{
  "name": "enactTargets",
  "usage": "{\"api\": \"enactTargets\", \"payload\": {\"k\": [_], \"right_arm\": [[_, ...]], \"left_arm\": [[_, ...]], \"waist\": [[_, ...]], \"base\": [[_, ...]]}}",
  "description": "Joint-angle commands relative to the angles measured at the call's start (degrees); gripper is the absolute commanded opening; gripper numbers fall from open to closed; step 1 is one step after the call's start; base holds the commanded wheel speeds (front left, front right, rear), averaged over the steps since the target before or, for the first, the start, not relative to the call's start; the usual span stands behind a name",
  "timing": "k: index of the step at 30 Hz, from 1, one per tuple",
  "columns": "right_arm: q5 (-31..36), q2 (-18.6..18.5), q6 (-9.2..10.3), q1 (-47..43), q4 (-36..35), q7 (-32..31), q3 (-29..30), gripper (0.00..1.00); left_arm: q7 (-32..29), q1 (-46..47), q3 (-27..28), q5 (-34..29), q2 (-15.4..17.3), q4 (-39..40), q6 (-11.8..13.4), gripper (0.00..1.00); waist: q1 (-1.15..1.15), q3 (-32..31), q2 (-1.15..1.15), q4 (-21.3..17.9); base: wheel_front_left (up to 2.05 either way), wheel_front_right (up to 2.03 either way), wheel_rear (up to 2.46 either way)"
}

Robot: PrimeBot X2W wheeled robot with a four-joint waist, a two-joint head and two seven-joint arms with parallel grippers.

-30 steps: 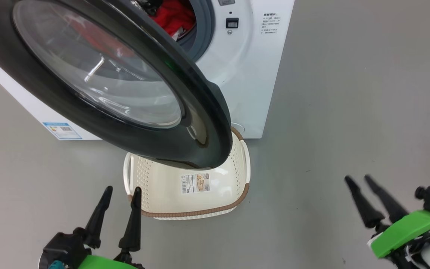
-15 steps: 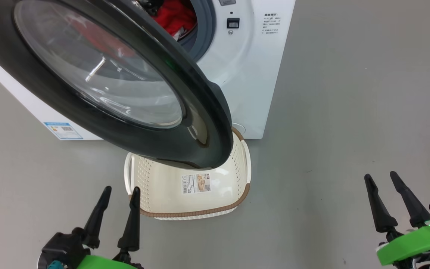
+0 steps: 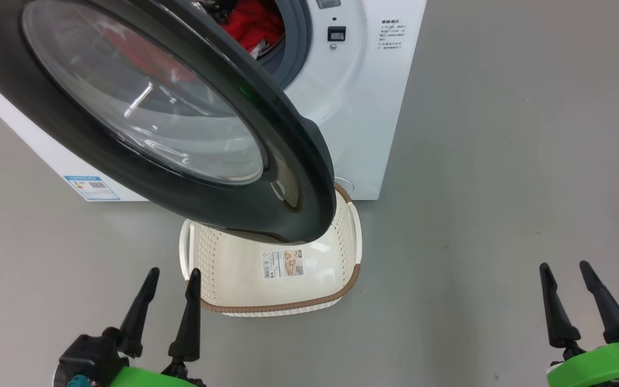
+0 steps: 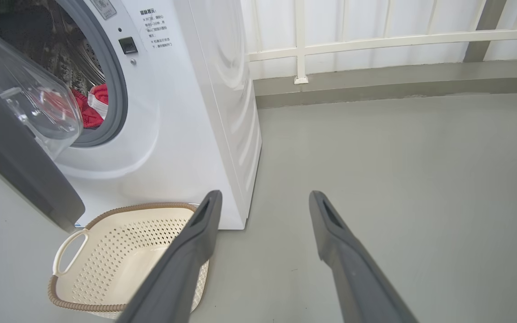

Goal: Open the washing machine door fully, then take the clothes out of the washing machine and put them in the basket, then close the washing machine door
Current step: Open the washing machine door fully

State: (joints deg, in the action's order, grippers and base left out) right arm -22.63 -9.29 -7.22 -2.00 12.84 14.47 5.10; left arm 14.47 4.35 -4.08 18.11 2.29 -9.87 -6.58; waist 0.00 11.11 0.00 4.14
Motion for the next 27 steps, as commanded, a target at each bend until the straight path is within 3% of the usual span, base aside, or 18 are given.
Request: {"api": "enactTargets", "payload": {"k": [1, 16, 17, 18, 19, 20, 27], "right_arm": [[0.89, -0.78, -0.26, 0.05, -1.48, 0.52, -0.82, 1.00], [0.70, -0.19, -0.26, 0.73, -2.28, 0.52, -1.69, 1.00], [0.14, -0.20, -0.26, 0.97, -2.44, 0.52, -2.18, 0.78], [-0.51, -0.22, -0.26, 1.29, -2.61, 0.52, -2.57, 0.42], [-1.13, -0.24, -0.26, 1.72, -2.87, 0.52, -2.88, 0.16], [-1.84, -0.22, -0.26, 2.20, -3.07, 0.52, -3.23, 0.00], [-7.93, -0.66, -0.26, 8.46, -3.63, 0.52, -8.50, 0.00]], "left_arm": [[0.52, -0.32, 1.92, -0.37, 0.59, 1.24, -0.20, 1.00], [0.52, -0.44, 1.72, -0.13, 0.59, 1.49, -0.16, 1.00], [0.52, -0.43, 1.70, -0.11, 0.59, 1.50, -0.14, 1.00], [0.52, -0.40, 1.68, -0.07, 0.59, 1.52, -0.12, 1.00], [0.52, -0.37, 1.65, -0.05, 0.59, 1.53, -0.11, 1.00], [0.52, -0.32, 1.61, -0.02, 0.59, 1.54, -0.10, 1.00], [0.52, 0.21, 1.19, 0.30, 0.59, 1.47, -0.03, 1.00]], "waist": [[0.00, 0.01, 0.00, -0.05], [0.00, 0.14, 0.00, -0.06], [0.00, 0.18, 0.00, -0.01], [0.00, 0.25, 0.00, 0.03], [0.00, 0.31, 0.00, 0.09], [0.00, 0.38, 0.00, 0.15], [0.00, 1.01, 0.00, 0.68]], "base": [[0.00, 0.00, 0.00], [0.00, 0.00, 0.00], [0.00, 0.00, 0.00], [0.00, 0.00, 0.00], [0.00, 0.00, 0.00], [0.00, 0.00, 0.00], [0.00, 0.00, 0.00]]}}
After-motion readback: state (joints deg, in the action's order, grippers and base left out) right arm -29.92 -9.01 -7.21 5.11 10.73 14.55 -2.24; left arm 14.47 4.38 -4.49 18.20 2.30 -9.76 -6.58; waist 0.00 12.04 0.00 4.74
